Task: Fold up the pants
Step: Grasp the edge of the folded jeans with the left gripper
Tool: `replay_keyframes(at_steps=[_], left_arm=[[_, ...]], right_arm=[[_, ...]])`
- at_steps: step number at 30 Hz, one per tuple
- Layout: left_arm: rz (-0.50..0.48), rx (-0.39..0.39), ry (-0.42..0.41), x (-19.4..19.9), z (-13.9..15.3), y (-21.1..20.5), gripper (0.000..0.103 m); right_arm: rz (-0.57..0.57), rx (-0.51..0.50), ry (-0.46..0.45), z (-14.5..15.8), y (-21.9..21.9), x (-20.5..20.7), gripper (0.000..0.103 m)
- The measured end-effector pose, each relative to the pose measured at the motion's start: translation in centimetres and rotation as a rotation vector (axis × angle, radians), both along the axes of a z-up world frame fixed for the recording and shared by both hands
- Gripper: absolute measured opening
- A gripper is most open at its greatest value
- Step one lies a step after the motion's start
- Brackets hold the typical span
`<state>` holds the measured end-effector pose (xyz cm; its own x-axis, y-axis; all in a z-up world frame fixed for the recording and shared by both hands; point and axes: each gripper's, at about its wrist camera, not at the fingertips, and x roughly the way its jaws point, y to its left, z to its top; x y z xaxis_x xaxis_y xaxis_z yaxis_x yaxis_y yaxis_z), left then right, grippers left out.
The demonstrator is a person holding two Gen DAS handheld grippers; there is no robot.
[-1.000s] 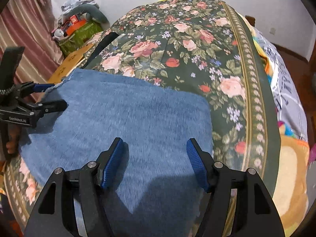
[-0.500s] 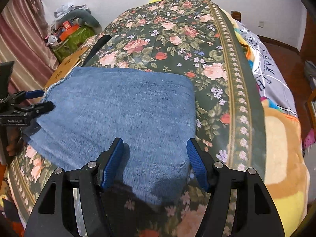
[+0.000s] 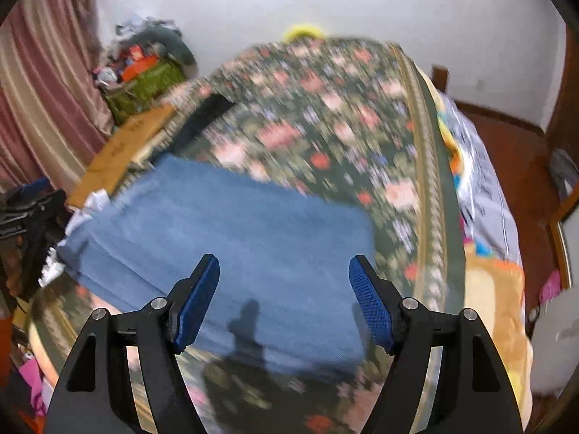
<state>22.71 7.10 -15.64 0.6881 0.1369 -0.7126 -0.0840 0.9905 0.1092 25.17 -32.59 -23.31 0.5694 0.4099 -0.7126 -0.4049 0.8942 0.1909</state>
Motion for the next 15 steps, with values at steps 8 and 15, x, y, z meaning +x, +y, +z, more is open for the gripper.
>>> replay_keyframes(at_steps=[8,15], left_arm=[[0.145,-0.138,0.025,-3.6,-1.0,8.4,0.102],[0.237,-0.445,0.208,-5.3,-6.8,14.4,0.102]], right_arm=[[0.157,0.072,-0.078,2.7,8.9,-0.8,0.074],[0.264,0.025,0.029,-1.9,15.8,-0.5,0.074]])
